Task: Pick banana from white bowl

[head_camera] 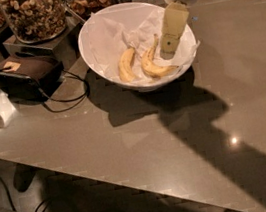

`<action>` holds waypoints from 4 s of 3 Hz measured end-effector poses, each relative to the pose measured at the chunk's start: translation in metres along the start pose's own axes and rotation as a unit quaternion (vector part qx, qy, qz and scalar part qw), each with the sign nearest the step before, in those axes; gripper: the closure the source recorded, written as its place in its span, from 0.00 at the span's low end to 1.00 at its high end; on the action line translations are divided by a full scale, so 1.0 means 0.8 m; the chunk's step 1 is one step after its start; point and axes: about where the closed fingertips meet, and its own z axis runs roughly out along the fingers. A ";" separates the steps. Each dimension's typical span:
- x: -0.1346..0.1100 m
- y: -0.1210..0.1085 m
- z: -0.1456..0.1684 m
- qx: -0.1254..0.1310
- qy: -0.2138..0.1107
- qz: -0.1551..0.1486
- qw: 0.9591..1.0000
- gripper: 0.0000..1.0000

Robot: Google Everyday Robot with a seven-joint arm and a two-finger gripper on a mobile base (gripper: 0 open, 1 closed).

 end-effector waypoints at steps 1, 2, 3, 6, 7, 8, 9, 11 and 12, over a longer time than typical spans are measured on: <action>-0.024 -0.014 0.005 0.001 0.001 0.002 1.000 0.00; -0.024 -0.014 0.005 0.001 0.001 0.002 1.000 0.00; -0.030 -0.034 0.029 -0.010 -0.006 0.002 1.000 0.00; -0.042 -0.035 0.090 -0.032 -0.011 -0.016 0.999 0.01; -0.042 -0.014 0.098 -0.039 -0.004 -0.023 0.999 0.11; -0.046 0.003 0.105 -0.045 0.006 -0.036 0.998 0.22; -0.047 0.012 0.108 -0.048 0.010 -0.041 0.998 0.22; -0.042 -0.001 0.109 -0.047 0.011 -0.017 0.999 0.29; -0.037 -0.015 0.111 -0.048 0.017 0.014 0.999 0.34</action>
Offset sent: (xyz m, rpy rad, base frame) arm -0.0013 0.0046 0.0005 -0.0493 0.1022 -0.0086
